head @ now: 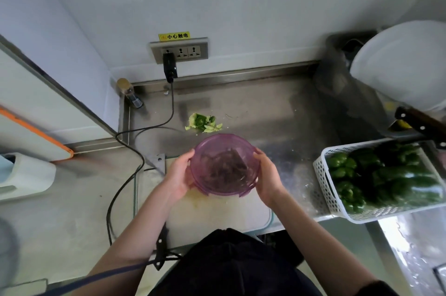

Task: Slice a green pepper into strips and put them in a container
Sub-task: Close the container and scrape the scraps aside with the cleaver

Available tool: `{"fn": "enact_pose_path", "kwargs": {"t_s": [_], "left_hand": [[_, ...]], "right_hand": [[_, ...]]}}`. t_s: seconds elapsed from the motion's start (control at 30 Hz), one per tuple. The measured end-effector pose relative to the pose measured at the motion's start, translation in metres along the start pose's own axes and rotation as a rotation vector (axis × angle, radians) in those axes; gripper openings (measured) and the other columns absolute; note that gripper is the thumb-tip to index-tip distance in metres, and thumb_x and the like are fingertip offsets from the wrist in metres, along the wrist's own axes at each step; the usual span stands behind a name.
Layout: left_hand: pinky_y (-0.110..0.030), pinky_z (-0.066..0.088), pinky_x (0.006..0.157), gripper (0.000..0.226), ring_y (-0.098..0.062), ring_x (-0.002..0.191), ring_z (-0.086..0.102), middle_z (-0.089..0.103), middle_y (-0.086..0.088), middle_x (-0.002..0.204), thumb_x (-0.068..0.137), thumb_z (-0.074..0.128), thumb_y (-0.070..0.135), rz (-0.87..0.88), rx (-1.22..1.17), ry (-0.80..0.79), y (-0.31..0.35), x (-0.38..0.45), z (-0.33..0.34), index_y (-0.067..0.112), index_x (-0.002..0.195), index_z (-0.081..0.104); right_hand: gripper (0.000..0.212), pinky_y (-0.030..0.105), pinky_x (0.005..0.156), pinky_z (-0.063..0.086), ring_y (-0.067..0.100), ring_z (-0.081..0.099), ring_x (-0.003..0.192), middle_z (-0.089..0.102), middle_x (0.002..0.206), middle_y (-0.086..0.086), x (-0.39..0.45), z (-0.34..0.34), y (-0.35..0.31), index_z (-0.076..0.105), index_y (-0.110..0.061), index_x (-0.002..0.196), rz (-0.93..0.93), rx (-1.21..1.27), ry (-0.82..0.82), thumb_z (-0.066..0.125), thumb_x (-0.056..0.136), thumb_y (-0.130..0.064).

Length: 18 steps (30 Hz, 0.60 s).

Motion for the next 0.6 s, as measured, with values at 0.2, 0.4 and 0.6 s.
{"fn": "enact_pose_path", "kwargs": {"t_s": [0.2,0.4,0.6], "left_hand": [[-0.032,0.045,0.063,0.046,-0.024,0.081,0.054,0.056,-0.013,0.095,0.080,0.059,0.044,-0.174,0.257,-0.204,0.030,-0.012,-0.003,0.014,0.115,0.053],[-0.021,0.044,0.041,0.049,-0.030,0.068,0.066,0.061,-0.024,0.101,0.091,0.040,0.055,-0.142,0.330,-0.209,0.044,-0.013,0.012,0.016,0.119,0.052],[-0.021,0.050,0.039,0.059,-0.032,0.069,0.066,0.057,-0.026,0.109,0.089,0.036,0.065,-0.211,0.312,-0.231,0.069,-0.005,0.032,0.020,0.124,0.049]], "right_hand": [[0.072,0.041,0.077,0.048,0.032,0.055,0.106,0.061,0.120,0.012,0.003,0.000,-0.045,0.058,-0.025,0.126,0.173,-0.132,-0.253,0.042,0.077,-0.075],[0.062,0.055,0.077,0.051,0.038,0.052,0.116,0.043,0.136,0.007,0.003,0.007,-0.071,0.037,-0.047,0.135,0.056,-0.012,-0.361,0.062,0.078,-0.051],[0.055,0.059,0.083,0.052,0.037,0.061,0.105,0.056,0.125,0.011,0.015,0.009,-0.099,0.050,-0.023,0.124,0.071,-0.242,-0.232,0.041,0.088,-0.065]]}}
Point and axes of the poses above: each hand's wrist, its own x-axis towards the middle knuckle, its own z-axis out of the palm, y = z × x, the point moved 2 cm from there along x, towards the middle knuckle
